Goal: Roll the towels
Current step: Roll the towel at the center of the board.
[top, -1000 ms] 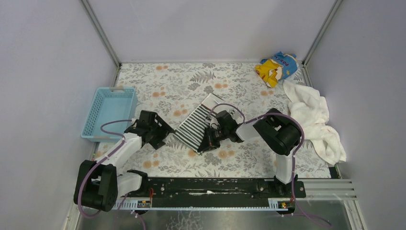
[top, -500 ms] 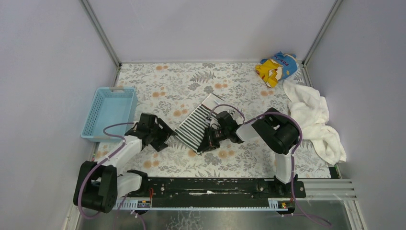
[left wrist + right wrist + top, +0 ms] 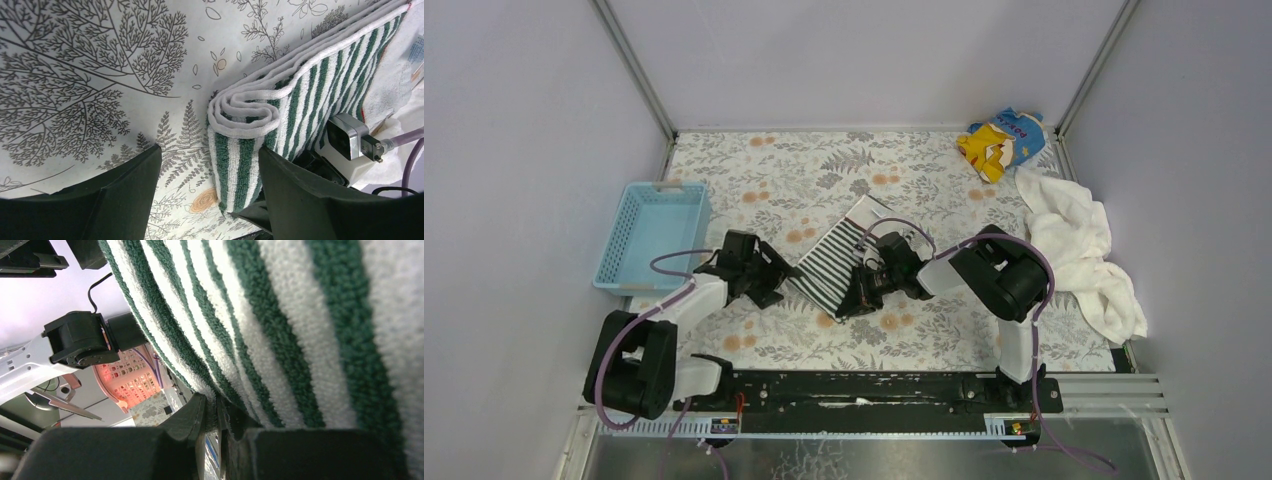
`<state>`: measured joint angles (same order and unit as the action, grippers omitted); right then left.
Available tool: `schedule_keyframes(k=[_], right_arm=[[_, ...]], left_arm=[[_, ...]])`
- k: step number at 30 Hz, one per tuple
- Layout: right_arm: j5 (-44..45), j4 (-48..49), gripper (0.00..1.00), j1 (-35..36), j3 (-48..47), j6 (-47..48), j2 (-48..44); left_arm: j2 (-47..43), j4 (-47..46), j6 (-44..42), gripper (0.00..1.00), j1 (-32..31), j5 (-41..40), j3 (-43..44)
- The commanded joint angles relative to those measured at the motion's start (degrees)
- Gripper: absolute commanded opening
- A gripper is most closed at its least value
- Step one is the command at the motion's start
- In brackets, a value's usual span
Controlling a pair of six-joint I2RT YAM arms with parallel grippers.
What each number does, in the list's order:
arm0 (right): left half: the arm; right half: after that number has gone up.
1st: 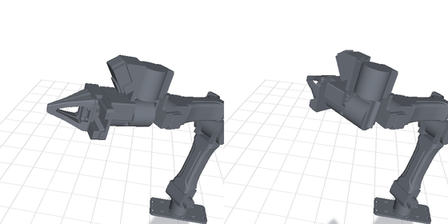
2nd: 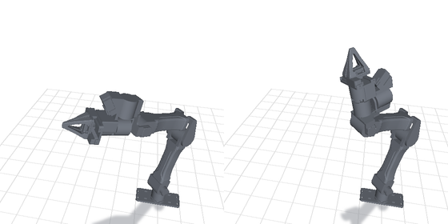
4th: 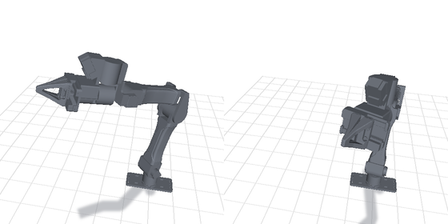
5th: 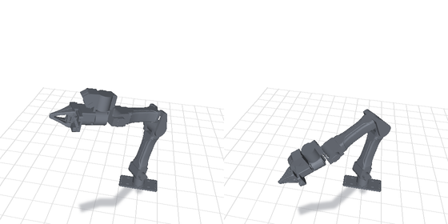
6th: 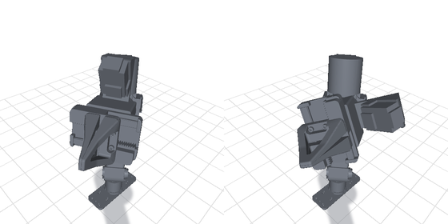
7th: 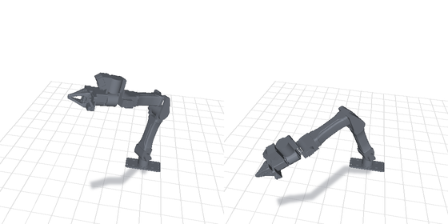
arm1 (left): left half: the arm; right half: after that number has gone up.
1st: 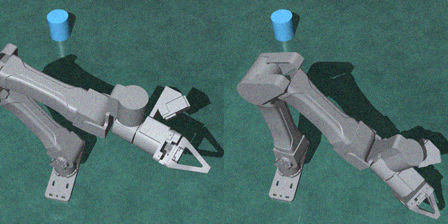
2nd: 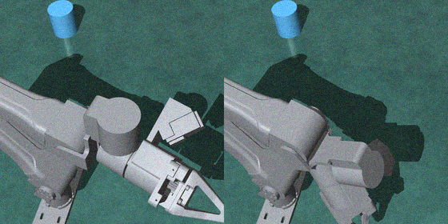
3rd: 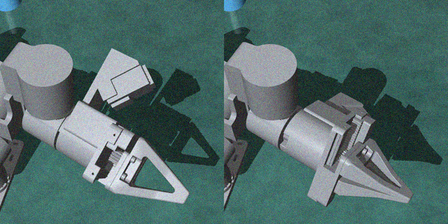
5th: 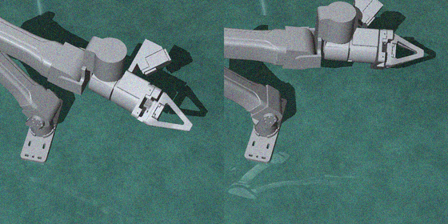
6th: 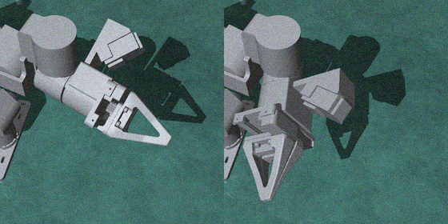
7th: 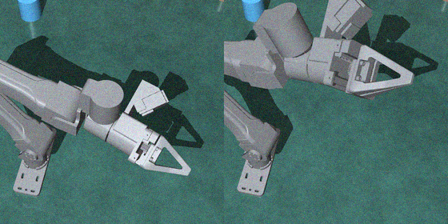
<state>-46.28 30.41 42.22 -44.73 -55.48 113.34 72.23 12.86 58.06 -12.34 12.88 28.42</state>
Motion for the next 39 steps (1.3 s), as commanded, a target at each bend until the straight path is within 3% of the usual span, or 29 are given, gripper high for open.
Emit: schedule_keyframes(k=[1,12,20,28,34,39], right_arm=[[4.82,-5.02,0.04,0.21,1.42,2.14,2.79],[10.54,-14.9,0.12,0.25,-1.29,8.56,-3.08],[20.81,-30.0,0.33,0.37,-5.25,17.88,-11.67],[33.06,-40.54,0.46,3.58,-9.92,27.52,-21.0],[35.94,-37.5,0.52,10.17,-11.6,36.43,-25.17],[37.58,-37.37,0.55,14.79,-14.57,42.76,-22.04]], left_arm=[[2.75,-1.29,0.12,0.7,-0.7,-2.59,0.11],[9.24,-0.62,1.15,0.52,-2.42,-5.95,-2.52],[10.16,1.95,0.68,0.43,-2.69,-7.86,-0.51],[10.92,2.42,0.39,0.42,-2.78,-8.25,0.3],[11.36,2.6,0.17,0.42,-2.91,-8.24,0.81],[11.69,3.02,-0.09,0.42,-2.86,-8.5,1.16]])
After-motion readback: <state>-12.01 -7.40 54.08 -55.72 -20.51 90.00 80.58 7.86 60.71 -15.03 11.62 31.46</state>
